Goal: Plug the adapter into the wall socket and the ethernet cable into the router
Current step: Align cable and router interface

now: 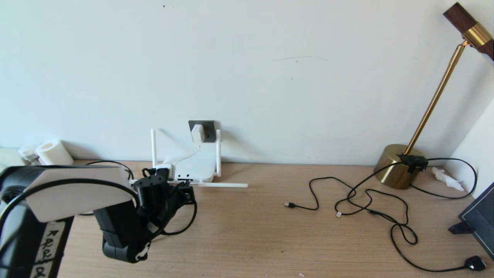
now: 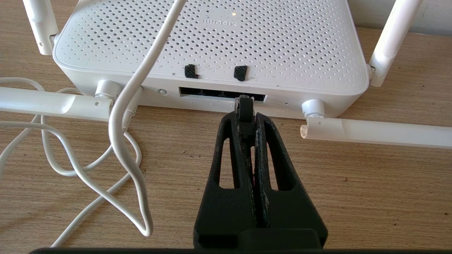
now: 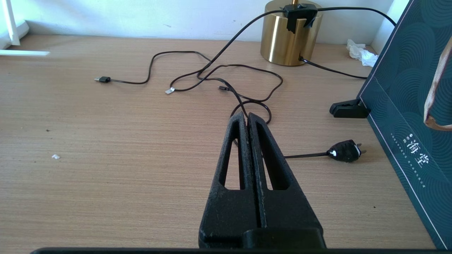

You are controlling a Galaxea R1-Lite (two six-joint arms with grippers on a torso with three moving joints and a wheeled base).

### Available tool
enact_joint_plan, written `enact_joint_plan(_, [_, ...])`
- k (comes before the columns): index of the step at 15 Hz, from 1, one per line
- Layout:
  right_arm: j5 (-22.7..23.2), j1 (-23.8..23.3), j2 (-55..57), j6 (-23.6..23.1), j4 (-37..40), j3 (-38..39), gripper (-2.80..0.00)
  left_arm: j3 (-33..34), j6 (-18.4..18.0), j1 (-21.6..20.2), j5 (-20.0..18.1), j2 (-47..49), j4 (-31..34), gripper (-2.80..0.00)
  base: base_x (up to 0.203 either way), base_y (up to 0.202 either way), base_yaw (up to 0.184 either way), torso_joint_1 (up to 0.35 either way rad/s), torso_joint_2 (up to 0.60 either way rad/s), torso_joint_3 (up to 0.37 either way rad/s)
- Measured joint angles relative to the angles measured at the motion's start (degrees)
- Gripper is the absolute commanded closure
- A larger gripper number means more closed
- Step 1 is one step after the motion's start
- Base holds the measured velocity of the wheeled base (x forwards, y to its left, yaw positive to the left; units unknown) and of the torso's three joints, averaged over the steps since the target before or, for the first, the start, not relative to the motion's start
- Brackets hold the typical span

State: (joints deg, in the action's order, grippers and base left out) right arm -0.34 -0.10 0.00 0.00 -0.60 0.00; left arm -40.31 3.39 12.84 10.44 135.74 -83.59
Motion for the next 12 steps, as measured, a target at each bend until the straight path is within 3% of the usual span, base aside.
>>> enact_joint_plan(12, [0.0, 0.0, 0.0, 0.0, 0.0, 0.0, 0.0, 1.6, 0.0, 0.5, 0.1, -0.5, -0.3, 0.0, 0.0, 0.0, 0.0, 0.0, 0.0, 0.0])
